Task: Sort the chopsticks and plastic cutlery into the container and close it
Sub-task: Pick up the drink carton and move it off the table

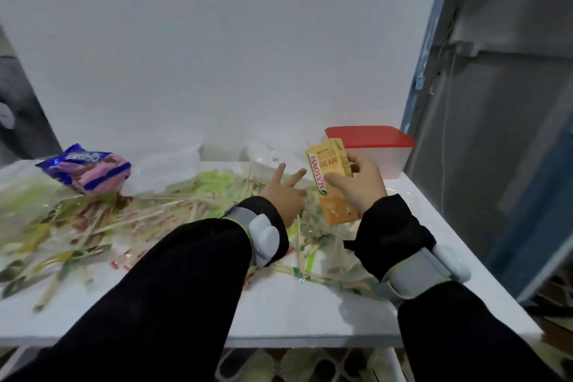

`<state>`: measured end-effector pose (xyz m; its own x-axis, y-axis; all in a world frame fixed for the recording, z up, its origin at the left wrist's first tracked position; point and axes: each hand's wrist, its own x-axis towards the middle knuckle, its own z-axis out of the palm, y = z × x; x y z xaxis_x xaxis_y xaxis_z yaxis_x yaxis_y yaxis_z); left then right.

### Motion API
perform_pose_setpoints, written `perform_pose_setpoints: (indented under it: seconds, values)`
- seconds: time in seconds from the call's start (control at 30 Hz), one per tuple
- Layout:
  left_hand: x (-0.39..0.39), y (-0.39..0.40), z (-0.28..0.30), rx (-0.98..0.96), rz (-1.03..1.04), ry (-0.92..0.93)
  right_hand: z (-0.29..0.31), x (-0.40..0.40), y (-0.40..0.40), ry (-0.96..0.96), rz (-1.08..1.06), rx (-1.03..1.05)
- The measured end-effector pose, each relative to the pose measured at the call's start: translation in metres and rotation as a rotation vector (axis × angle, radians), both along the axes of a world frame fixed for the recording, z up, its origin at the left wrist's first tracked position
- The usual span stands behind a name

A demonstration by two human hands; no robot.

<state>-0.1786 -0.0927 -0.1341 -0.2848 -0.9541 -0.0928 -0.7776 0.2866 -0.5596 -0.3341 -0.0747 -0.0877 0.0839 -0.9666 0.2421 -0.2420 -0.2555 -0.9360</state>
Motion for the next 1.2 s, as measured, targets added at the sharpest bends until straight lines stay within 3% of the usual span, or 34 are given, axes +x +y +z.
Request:
perform_pose_setpoints:
  seconds: [0.17, 0.3, 0.4, 0.47, 0.6, 0.73, 0.87, 1.0, 1.13, 1.2]
  values:
    - [0.037, 0.020, 0.019, -0.234, -0.064, 0.391, -0.002, 0.020, 0.004, -0.023, 0.057, 0.017]
    - [0.089, 0.043, 0.042, -0.475, 0.146, 0.987, 0.003, 0.069, 0.014, -0.057, 0.174, 0.043]
    - [0.118, 0.059, 0.058, -0.701, 0.276, 1.248, 0.004, 0.105, 0.020, -0.085, 0.249, 0.066]
    - [0.146, 0.077, 0.066, -0.831, 0.366, 1.248, 0.003, 0.137, 0.024, -0.103, 0.319, 0.096]
    - [0.213, 0.101, 0.067, -0.915, 0.607, 0.980, 0.000, 0.193, 0.033, -0.108, 0.426, 0.135]
    - [0.268, 0.114, 0.048, -0.696, 0.737, 0.699, -0.011, 0.232, 0.031, -0.124, 0.449, 0.159]
    - [0.307, 0.117, 0.021, -0.547, 0.813, 0.614, -0.021, 0.257, 0.027, -0.124, 0.472, 0.189]
    - [0.319, 0.123, 0.009, -0.644, 0.729, 0.766, -0.024, 0.271, 0.030, -0.149, 0.500, 0.212]
    - [0.326, 0.141, 0.039, -1.087, 0.592, 1.150, -0.017, 0.280, 0.036, -0.215, 0.541, 0.206]
    - [0.338, 0.147, 0.060, -1.292, 0.481, 1.470, -0.010, 0.286, 0.041, -0.260, 0.599, 0.195]
